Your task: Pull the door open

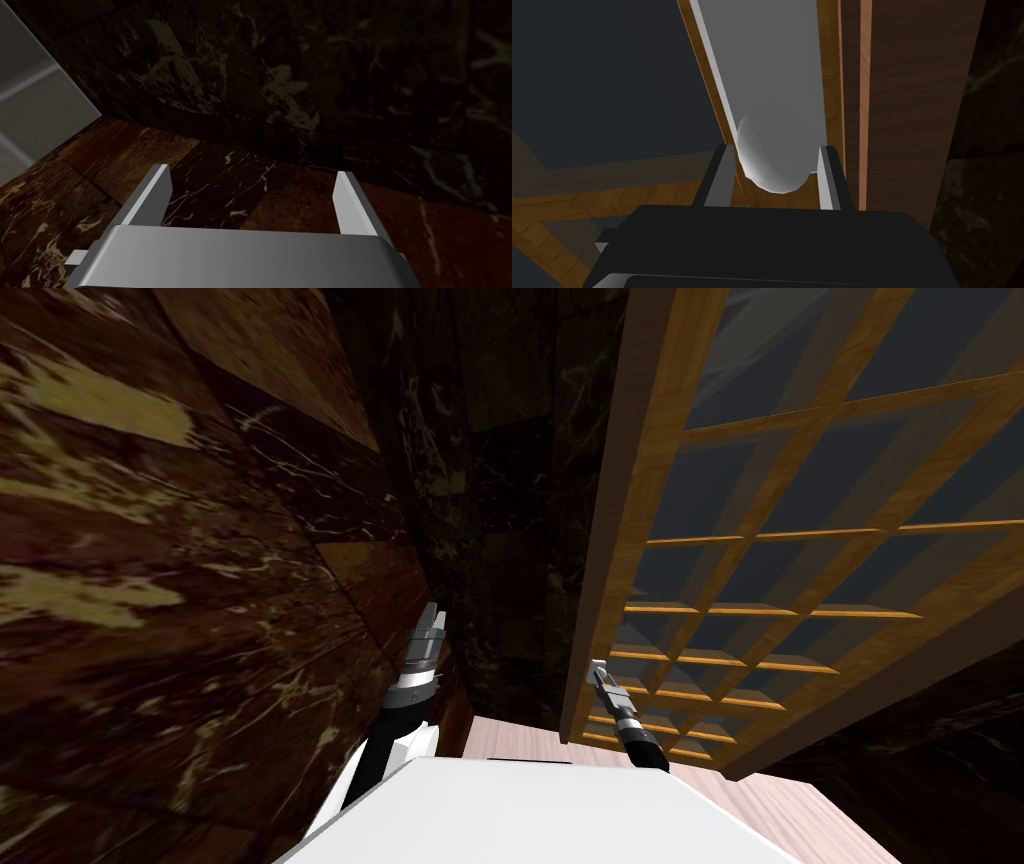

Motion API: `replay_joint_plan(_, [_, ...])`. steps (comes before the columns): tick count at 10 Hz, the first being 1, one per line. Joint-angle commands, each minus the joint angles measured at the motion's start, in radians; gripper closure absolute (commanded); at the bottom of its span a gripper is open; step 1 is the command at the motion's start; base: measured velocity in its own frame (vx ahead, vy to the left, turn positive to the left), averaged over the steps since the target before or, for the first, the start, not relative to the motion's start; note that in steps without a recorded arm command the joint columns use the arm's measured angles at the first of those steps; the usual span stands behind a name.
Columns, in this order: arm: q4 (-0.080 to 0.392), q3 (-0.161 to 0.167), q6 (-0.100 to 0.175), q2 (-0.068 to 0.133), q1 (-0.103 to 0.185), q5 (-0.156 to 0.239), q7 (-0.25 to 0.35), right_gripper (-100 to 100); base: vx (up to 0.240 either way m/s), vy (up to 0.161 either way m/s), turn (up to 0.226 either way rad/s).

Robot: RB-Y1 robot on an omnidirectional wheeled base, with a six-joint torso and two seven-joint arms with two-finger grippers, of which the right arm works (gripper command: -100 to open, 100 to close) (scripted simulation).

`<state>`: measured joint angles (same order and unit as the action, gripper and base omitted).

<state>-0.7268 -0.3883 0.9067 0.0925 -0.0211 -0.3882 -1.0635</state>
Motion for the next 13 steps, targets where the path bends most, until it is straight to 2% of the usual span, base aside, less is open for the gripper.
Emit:
replay_joint_plan(1, [0.002,0.008,-0.001,0.0,-0.001,0.015,0.037,100,-0.046,-0.009,0.046])
replay_joint_plan(10, [0.013,0.05,-0.003,0.017,0.008,0.119,0.266,100,-0.05,-0.016,0.064])
replay_joint_plan(11, [0.013,0.05,-0.003,0.017,0.008,0.119,0.272,100,-0.031,-0.012,0.034])
replay_joint_plan(13, [0.016,0.062,-0.004,0.021,0.01,0.148,0.334,100,-0.031,-0.011,0.062])
